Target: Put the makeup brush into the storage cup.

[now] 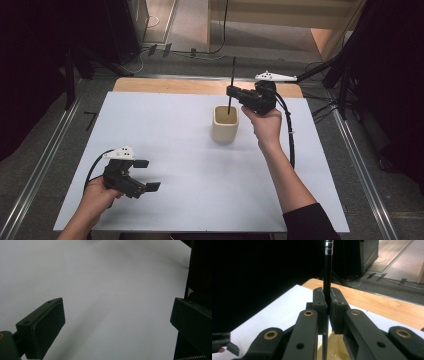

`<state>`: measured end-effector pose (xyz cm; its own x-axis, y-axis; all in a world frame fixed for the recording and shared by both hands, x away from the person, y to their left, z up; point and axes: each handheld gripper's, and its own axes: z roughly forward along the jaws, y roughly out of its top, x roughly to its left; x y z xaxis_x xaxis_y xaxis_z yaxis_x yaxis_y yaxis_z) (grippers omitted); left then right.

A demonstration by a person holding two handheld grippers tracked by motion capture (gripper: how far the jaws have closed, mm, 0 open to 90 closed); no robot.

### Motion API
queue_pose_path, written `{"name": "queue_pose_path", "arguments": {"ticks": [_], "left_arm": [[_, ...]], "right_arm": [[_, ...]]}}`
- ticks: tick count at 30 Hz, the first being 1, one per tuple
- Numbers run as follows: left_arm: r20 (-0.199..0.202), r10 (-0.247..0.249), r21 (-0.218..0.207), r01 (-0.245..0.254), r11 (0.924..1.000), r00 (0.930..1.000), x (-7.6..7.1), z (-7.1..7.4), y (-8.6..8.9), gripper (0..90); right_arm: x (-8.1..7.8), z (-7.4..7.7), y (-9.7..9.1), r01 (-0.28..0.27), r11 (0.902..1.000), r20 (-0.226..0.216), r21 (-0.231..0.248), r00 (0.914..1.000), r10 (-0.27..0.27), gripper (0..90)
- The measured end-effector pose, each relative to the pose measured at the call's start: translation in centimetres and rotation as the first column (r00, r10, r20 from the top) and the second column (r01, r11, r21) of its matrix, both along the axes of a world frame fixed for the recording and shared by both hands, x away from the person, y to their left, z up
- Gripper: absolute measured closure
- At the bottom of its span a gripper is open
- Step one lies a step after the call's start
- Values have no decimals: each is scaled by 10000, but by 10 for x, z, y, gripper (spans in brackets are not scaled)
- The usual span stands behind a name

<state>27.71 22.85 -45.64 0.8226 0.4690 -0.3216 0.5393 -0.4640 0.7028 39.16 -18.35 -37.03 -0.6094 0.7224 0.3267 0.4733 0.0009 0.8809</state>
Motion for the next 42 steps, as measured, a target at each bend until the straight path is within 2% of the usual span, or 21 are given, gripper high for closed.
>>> {"name": "queue_pose_path", "arguments": {"ticks": [8,11,15,21,27,32,42], "left_arm": [[9,-5,-11,5,10000,10000,0,0,0,0],[8,-15,19,15,10000,10000,0,0,0,0],[17,-16,14,16,10000,10000,0,0,-1,0],[31,-22,0,22,10000,10000,0,1,0,0],[49,-17,-52,17,10000,10000,0,1,0,0],[36,-25,-66,25,10000,10000,0,1,0,0],[44,-42,-52,42,10000,10000,1,2,-1,0]], "right_arm": [[8,-17,3,154,9991,-200,-406,9997,-162,860],[9,-23,3,296,9990,-135,-334,9995,-301,859],[10,-29,3,332,9987,-306,-384,9989,-344,860],[10,-34,6,263,9980,-362,-570,9989,-284,859],[11,-39,8,131,9975,-648,-701,9977,-177,859],[11,-42,9,61,9974,-832,-722,9965,-121,859],[9,-48,9,93,9974,-923,-717,9956,-160,859]]}}
